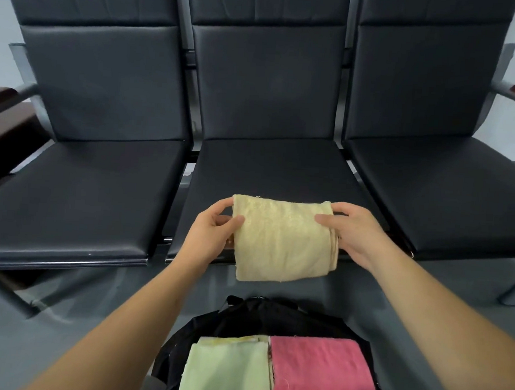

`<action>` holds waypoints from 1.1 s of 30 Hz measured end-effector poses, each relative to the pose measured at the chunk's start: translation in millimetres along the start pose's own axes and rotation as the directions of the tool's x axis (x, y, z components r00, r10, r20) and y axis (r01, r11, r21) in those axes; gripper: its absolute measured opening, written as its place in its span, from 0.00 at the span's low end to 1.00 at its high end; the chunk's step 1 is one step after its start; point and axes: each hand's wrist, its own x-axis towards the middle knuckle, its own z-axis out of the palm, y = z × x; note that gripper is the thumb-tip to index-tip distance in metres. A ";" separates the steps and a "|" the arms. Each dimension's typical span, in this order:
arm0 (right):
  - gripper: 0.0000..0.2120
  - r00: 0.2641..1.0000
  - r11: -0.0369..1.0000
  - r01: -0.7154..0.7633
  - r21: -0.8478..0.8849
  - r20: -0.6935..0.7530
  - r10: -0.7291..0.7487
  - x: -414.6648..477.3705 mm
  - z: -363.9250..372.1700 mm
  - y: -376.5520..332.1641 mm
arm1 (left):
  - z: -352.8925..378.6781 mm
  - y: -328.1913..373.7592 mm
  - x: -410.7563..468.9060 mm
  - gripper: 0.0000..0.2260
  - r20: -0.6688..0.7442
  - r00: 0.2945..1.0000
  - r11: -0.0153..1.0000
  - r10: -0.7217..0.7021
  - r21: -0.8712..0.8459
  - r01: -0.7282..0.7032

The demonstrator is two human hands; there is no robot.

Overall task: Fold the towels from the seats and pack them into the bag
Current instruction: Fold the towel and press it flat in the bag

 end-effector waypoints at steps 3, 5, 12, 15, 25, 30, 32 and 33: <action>0.09 0.998 0.999 -0.045 -0.002 -0.044 0.045 18.1 8.9 7.1 | 5.9 -9.8 23.1 0.14 -0.069 0.994 0.997 -0.079 -0.003 0.079; 0.07 0.993 0.998 -0.056 0.013 -0.101 0.057 32.2 15.9 10.1 | 9.4 -16.5 39.7 0.15 -0.124 0.985 0.993 -0.118 0.004 0.119; 0.28 0.993 0.792 0.048 -0.609 -0.059 -0.105 56.7 38.8 34.1 | 24.5 -48.3 74.7 0.27 0.002 0.995 0.803 -0.105 0.590 0.083; 0.24 0.946 0.682 -0.034 -0.731 -0.244 -0.214 54.8 42.0 36.7 | 31.3 -53.8 77.4 0.24 -0.165 0.981 0.798 -0.104 0.575 0.181; 0.25 0.942 0.884 -0.275 -0.377 -0.288 0.170 53.2 34.9 19.3 | 43.3 -36.5 70.4 0.12 -0.066 0.977 0.905 -0.203 0.368 0.213; 0.27 0.957 0.962 -0.270 -0.033 -0.119 0.265 32.7 22.8 16.9 | 39.8 -16.6 42.6 0.11 0.144 0.975 0.983 -0.168 -0.046 0.177; 0.18 0.976 0.969 -0.212 0.127 -0.027 0.217 17.2 12.7 12.0 | 35.9 -13.0 29.7 0.12 0.173 0.971 0.980 -0.163 -0.085 0.180; 0.16 0.983 0.965 -0.183 0.187 0.015 0.183 8.3 7.5 10.6 | 34.3 -12.5 23.1 0.13 0.176 0.971 0.978 -0.164 -0.097 0.183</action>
